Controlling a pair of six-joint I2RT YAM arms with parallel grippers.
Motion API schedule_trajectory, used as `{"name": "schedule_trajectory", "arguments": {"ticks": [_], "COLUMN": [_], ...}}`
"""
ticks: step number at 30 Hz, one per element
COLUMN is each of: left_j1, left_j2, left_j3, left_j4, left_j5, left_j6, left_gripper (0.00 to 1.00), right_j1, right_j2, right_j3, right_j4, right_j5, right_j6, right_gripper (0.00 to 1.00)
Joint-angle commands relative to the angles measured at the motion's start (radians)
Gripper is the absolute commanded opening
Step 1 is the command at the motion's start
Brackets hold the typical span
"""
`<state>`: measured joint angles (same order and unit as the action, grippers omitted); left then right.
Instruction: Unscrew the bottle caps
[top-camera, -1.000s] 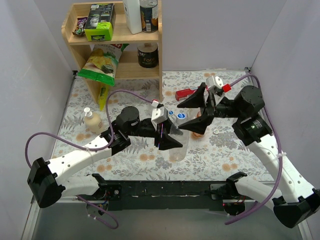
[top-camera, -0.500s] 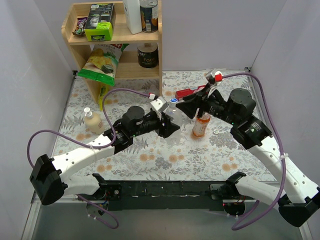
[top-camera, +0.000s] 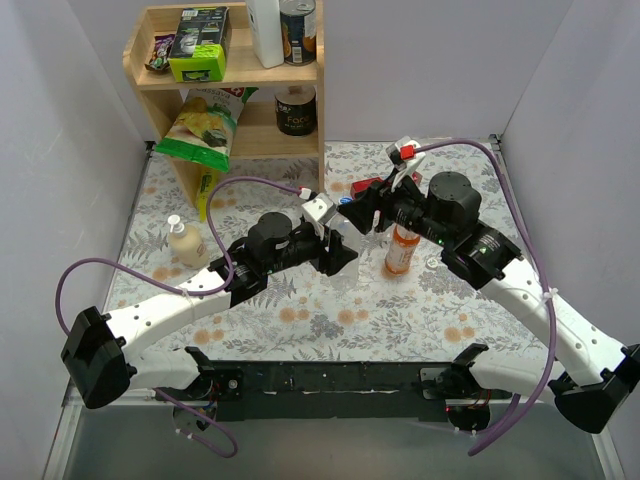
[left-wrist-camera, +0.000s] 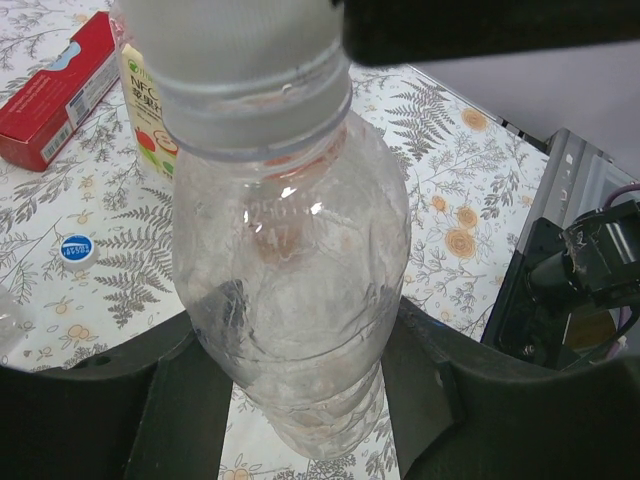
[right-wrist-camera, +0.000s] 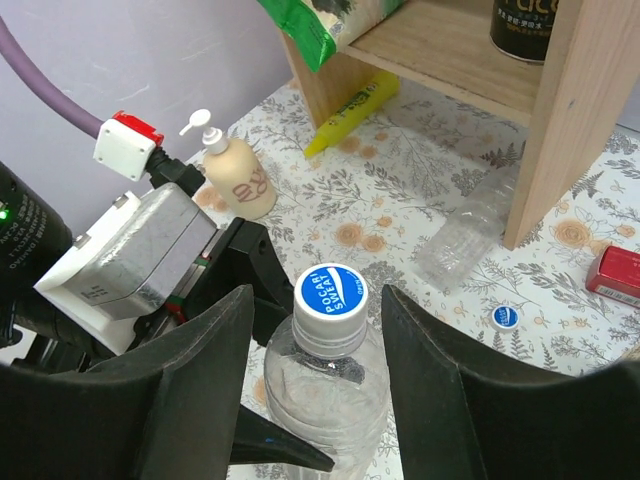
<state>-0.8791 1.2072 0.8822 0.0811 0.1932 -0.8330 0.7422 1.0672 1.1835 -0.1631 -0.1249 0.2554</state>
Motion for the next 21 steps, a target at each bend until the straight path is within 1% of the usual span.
{"name": "schedule_trajectory", "arguments": {"ticks": [1, 16, 21], "left_j1": [-0.003, -0.003, -0.004], "left_j2": [-0.012, -0.009, -0.003], "left_j3": [0.046, 0.046, 0.047], "left_j4": [0.005, 0.005, 0.006], "left_j5": [-0.015, -0.003, 0.020], "left_j6": [0.014, 0.015, 0.015], "left_gripper": [0.40, 0.40, 0.40], "right_j1": [0.008, 0.013, 0.016], "right_j2": [0.002, 0.045, 0.059], "right_j3": [0.054, 0.048, 0.051], "right_j4": [0.031, 0.103, 0.123], "right_j5": [0.031, -0.061, -0.085], "right_j6": [-0.019, -0.001, 0.001], "right_gripper": [0.61, 0.60, 0.60]}}
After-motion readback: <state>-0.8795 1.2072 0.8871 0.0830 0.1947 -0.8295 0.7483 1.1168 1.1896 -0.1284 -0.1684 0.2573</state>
